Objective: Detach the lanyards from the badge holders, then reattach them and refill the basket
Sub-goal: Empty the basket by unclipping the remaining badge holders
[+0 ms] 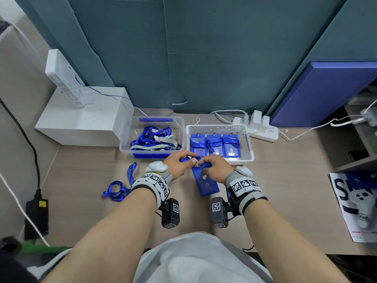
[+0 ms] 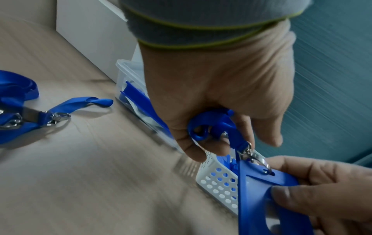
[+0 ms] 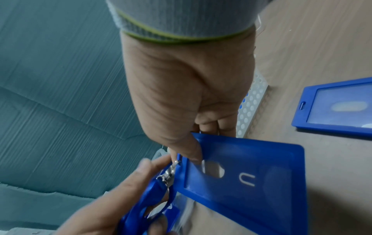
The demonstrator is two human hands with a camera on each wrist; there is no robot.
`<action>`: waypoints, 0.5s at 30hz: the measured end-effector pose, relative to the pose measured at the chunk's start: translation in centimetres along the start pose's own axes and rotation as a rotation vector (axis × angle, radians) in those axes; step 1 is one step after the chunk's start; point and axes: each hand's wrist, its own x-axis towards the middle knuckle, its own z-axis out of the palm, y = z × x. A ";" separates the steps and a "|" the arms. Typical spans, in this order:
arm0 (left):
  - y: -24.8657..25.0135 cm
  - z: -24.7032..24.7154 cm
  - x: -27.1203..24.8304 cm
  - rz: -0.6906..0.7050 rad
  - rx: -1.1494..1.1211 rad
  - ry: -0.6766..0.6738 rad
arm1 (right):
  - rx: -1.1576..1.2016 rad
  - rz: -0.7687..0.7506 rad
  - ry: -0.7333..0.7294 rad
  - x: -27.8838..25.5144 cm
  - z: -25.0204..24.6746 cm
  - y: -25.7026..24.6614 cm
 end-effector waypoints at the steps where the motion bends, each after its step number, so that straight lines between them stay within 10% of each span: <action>1: -0.3 -0.1 -0.1 0.038 0.052 -0.011 | 0.001 0.001 -0.012 0.0 0.2 -0.1; 15: -3.3 -2.6 -3.1 -0.039 0.087 0.094 | -0.164 0.009 -0.070 0.9 4.7 -2.7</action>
